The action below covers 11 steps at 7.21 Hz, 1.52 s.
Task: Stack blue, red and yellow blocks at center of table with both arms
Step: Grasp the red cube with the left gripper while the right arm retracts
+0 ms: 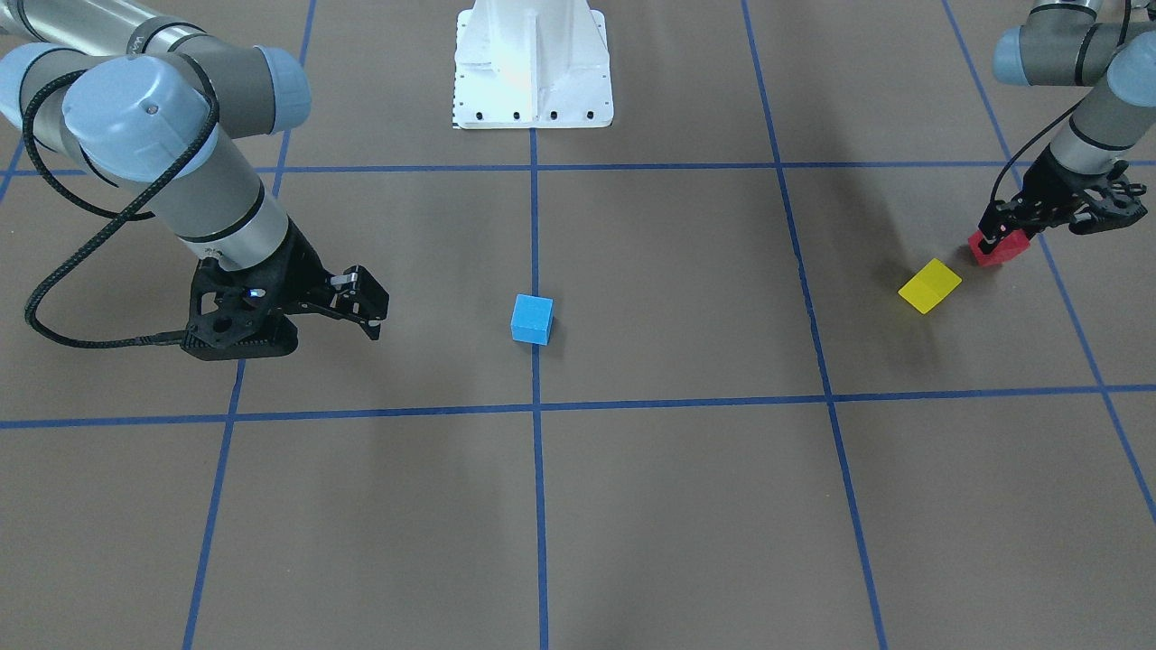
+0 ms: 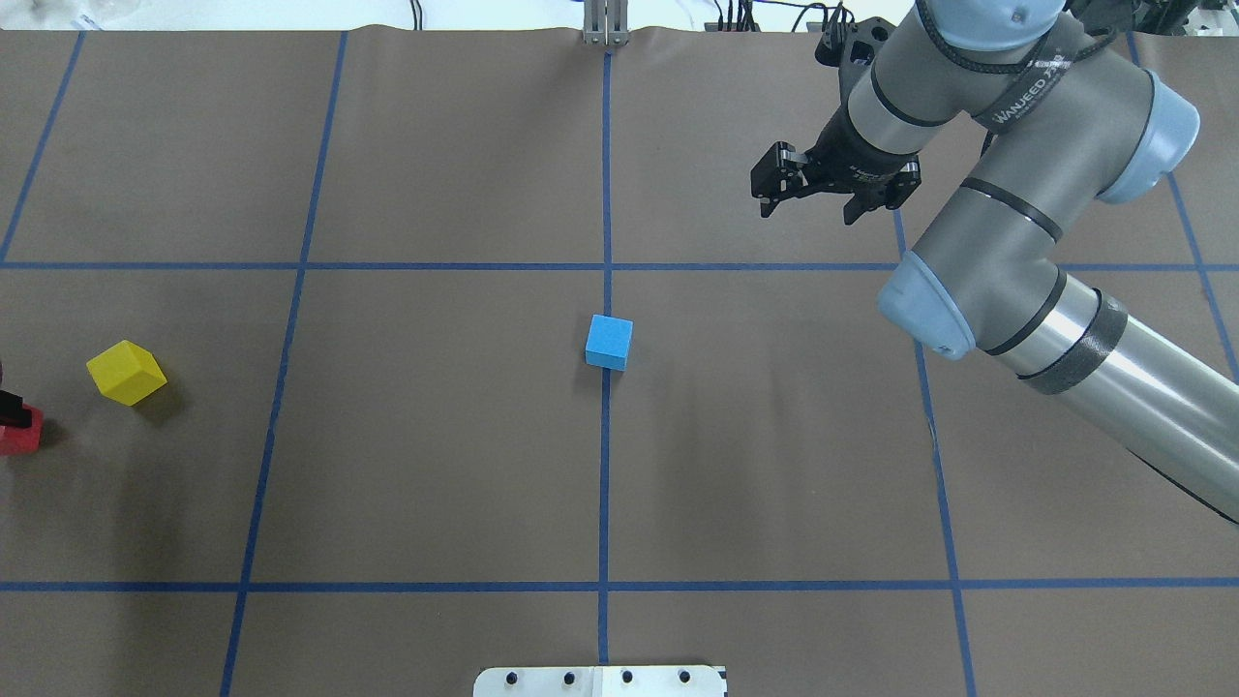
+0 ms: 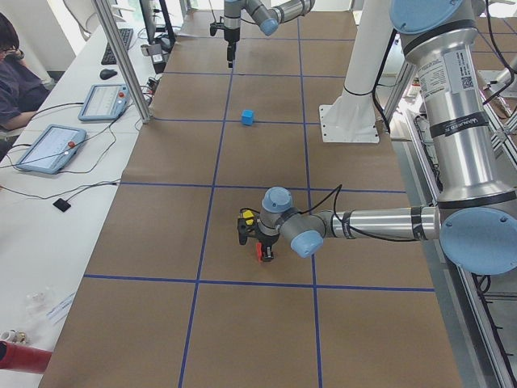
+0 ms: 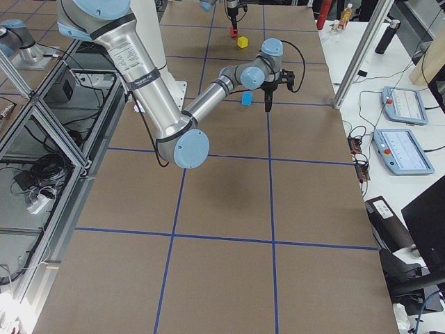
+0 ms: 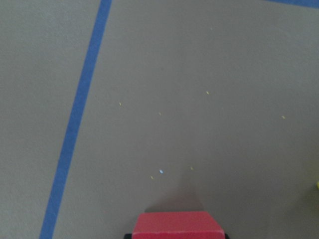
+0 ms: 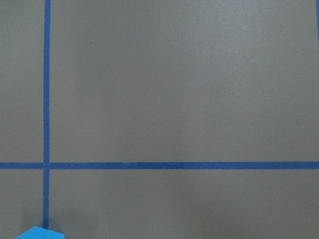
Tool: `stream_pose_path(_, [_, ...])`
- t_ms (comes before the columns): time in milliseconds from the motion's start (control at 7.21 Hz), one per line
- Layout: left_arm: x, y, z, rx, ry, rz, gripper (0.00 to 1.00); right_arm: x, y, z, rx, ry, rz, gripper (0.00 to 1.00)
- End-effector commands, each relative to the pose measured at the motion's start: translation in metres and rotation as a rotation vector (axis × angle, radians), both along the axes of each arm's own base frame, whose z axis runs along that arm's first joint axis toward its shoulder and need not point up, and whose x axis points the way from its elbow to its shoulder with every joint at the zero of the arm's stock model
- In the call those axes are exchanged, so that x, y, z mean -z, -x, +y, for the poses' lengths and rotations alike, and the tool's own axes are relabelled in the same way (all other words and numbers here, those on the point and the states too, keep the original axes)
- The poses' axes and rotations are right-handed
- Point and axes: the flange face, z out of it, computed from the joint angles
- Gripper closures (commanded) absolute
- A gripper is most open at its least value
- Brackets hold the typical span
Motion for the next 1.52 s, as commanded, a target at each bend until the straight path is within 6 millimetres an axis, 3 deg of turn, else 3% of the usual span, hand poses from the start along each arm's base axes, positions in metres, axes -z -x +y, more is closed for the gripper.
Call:
stream_pose_path(0, [0.055,0.030,-0.004,-0.095,-0.014,-0.010,1.00,-0.003,-0.001,0.000,0.001,0.001,0.002,0.00])
stream_pose_path(139, [0.089,0.062,-0.013,-0.142,-0.029,-0.079,1.00,-0.009,-0.001,0.000,0.002,0.007,0.008,0.00])
stream_pose_path(277, [0.142,0.074,-0.035,-0.192,-0.049,-0.116,1.00,-0.011,-0.006,-0.002,0.002,0.002,0.009,0.01])
stream_pose_path(416, [0.202,0.072,-0.066,-0.182,-0.049,-0.124,1.00,-0.011,-0.016,-0.006,0.004,-0.011,0.008,0.00])
stream_pose_path(554, [0.238,0.065,-0.084,-0.176,-0.052,-0.125,1.00,-0.021,-0.030,-0.012,0.009,-0.032,0.020,0.00])
stream_pose_path(693, [0.274,0.054,-0.104,-0.162,-0.059,-0.111,1.00,-0.050,-0.060,-0.014,0.035,-0.078,0.054,0.00])
stream_pose_path(832, [0.329,0.038,-0.125,-0.143,-0.073,-0.092,1.00,-0.082,-0.092,-0.019,0.059,-0.113,0.094,0.00])
stream_pose_path(970, [0.390,-0.014,-0.134,-0.178,-0.096,-0.068,1.00,-0.119,-0.132,-0.024,0.080,-0.141,0.137,0.00])
stream_pose_path(1248, [0.491,-0.141,-0.127,-0.268,-0.138,-0.009,1.00,-0.207,-0.225,-0.015,0.102,-0.111,0.168,0.00])
stream_pose_path(1386, [0.519,-0.187,-0.118,-0.310,-0.190,-0.030,1.00,-0.249,-0.268,-0.002,0.085,-0.075,0.195,0.00])
